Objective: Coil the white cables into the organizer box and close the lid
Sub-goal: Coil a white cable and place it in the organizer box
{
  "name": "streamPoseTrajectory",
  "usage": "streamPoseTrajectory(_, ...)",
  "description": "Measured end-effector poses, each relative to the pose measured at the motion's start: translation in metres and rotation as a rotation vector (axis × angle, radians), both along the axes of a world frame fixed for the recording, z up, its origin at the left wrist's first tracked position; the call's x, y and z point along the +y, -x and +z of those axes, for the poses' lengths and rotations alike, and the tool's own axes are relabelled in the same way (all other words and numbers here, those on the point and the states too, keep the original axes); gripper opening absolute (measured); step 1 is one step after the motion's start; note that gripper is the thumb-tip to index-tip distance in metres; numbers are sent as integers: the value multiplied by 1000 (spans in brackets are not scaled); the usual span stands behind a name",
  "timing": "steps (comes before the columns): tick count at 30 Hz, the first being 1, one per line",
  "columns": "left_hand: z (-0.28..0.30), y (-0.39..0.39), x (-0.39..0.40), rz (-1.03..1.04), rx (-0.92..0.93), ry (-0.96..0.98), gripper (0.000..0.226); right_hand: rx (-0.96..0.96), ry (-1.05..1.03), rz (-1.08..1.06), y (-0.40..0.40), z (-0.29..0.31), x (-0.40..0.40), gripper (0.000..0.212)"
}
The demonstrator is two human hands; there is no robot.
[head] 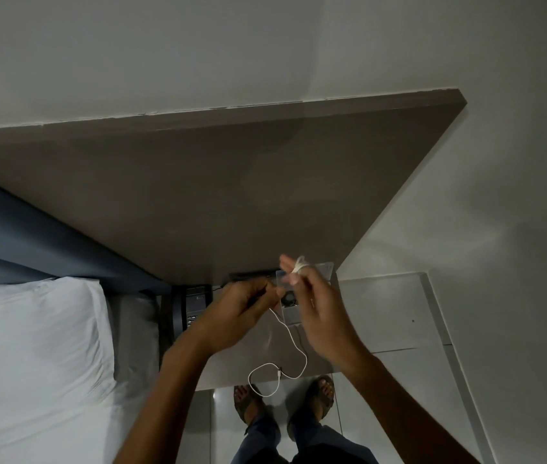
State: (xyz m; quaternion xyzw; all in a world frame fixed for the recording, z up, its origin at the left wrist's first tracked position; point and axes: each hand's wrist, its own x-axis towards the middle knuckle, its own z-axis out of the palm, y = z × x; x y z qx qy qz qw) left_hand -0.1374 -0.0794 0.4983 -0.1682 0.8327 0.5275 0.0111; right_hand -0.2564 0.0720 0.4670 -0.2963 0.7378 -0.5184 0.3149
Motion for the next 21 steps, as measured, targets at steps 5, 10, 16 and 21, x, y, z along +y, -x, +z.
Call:
streamPoseTrajectory(5, 13, 4, -24, 16, 61, 21, 45, -346, -62, 303, -9, 2, 14, 34)
streamPoseTrajectory(10, 8, 8, -7, 87, 95, -260, 48, -1424, 393, 272, -9, 20, 15, 21)
streamPoseTrajectory(16, -3, -3, 21, 81, 29, -255, 59, -1549, 778, -172, 8, 30, 10, 32)
streamPoseTrajectory(21, -3, -19, 21, 20, -22, -196, 36, -377, 199, 33, 16, 24, 7, 40)
